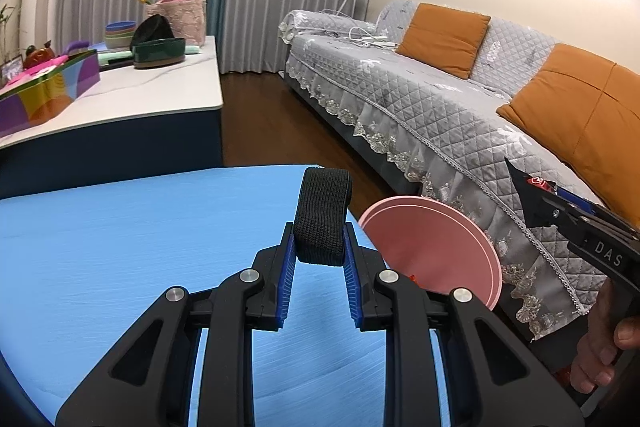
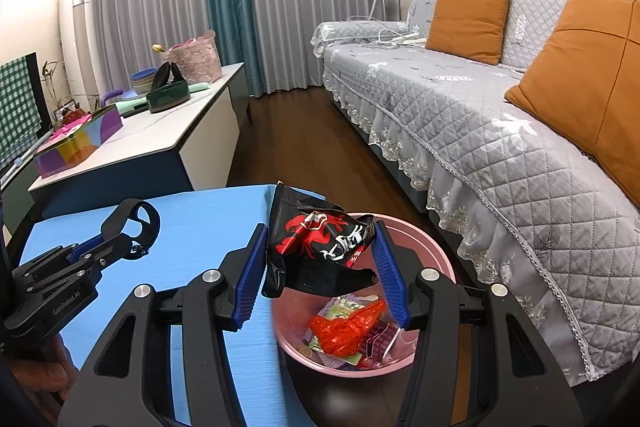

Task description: Collect trash

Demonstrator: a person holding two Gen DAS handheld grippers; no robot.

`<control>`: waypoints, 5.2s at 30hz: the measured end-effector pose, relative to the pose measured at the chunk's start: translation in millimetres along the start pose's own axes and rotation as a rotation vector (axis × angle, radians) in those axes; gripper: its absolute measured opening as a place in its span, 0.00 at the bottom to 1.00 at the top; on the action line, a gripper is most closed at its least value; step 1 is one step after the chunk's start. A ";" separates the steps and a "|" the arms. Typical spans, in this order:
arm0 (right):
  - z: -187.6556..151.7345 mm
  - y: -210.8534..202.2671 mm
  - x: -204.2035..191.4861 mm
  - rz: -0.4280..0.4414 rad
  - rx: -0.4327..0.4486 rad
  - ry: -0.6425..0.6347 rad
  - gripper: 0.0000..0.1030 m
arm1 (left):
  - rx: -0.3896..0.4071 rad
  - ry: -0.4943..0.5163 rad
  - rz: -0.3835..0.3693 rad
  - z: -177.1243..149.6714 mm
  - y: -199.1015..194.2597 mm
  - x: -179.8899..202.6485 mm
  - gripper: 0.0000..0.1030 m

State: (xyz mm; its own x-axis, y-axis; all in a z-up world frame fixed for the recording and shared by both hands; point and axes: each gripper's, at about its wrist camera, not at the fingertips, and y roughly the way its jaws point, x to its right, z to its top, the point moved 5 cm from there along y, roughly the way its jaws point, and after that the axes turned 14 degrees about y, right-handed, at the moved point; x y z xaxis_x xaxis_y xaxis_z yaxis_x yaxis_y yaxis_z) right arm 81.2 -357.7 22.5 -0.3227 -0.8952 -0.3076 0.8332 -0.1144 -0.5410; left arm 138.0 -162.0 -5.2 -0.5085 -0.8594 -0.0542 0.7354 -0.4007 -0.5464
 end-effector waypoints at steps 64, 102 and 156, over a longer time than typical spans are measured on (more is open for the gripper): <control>24.6 -23.8 22.5 -0.064 0.051 0.094 0.91 | 0.134 0.081 -0.024 51.7 -49.9 50.1 0.66; -102.3 -119.7 -59.5 -0.007 -0.069 -0.100 0.95 | -0.076 -0.167 0.340 -113.3 -194.3 -24.9 0.92; -104.0 -123.5 -72.0 0.011 -0.046 -0.146 0.95 | -0.066 -0.156 0.366 -111.1 -192.7 -22.4 0.92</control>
State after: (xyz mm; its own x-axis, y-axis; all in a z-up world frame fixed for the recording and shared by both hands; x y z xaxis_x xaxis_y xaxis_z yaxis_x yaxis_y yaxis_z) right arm -45.1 -234.3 30.0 -0.2419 -0.9499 -0.1980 0.8137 -0.0875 -0.5747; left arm -42.0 -30.3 8.4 -0.1408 -0.9814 -0.1306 0.8226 -0.0426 -0.5670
